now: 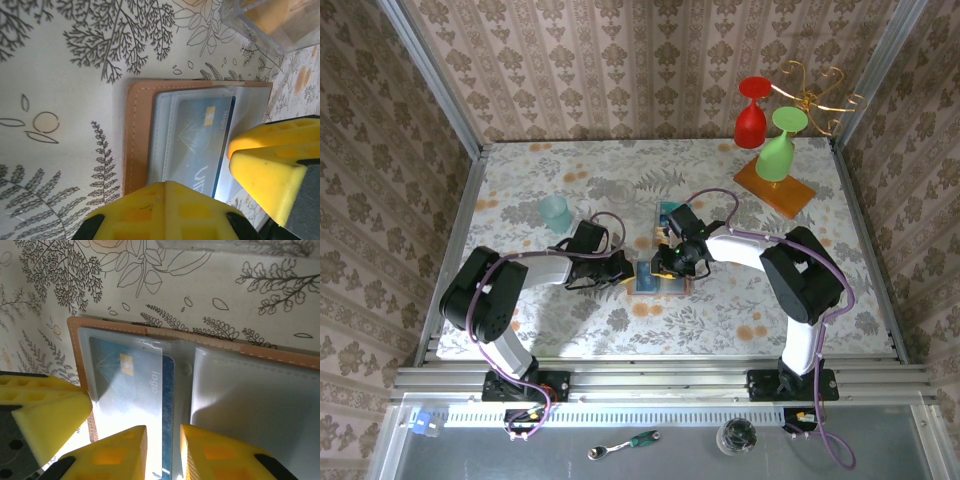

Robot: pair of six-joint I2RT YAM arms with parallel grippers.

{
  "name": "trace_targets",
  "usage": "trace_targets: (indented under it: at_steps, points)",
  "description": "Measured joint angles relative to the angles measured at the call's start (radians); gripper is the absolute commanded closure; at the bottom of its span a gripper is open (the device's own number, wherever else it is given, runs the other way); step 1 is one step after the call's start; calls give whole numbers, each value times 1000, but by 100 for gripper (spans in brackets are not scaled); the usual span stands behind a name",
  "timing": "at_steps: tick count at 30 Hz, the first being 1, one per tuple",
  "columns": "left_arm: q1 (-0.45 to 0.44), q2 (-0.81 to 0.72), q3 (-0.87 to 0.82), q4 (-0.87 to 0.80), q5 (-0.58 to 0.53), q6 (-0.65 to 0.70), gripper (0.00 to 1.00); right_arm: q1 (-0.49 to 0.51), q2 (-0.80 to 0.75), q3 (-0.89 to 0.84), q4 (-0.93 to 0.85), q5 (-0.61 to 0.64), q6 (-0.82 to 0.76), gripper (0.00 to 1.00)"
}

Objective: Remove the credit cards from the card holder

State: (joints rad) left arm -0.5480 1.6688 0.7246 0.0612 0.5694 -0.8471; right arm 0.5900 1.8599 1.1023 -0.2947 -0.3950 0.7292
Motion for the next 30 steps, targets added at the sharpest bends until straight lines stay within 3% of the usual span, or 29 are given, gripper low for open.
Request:
trace_targets:
  at_steps: [24, 30]
  points:
    - [0, 21, 0, 28, 29, 10, 95, 0, 0, 0, 2, -10, 5, 74]
    - [0, 21, 0, 28, 28, 11, 95, 0, 0, 0, 10, -25, 8, 81]
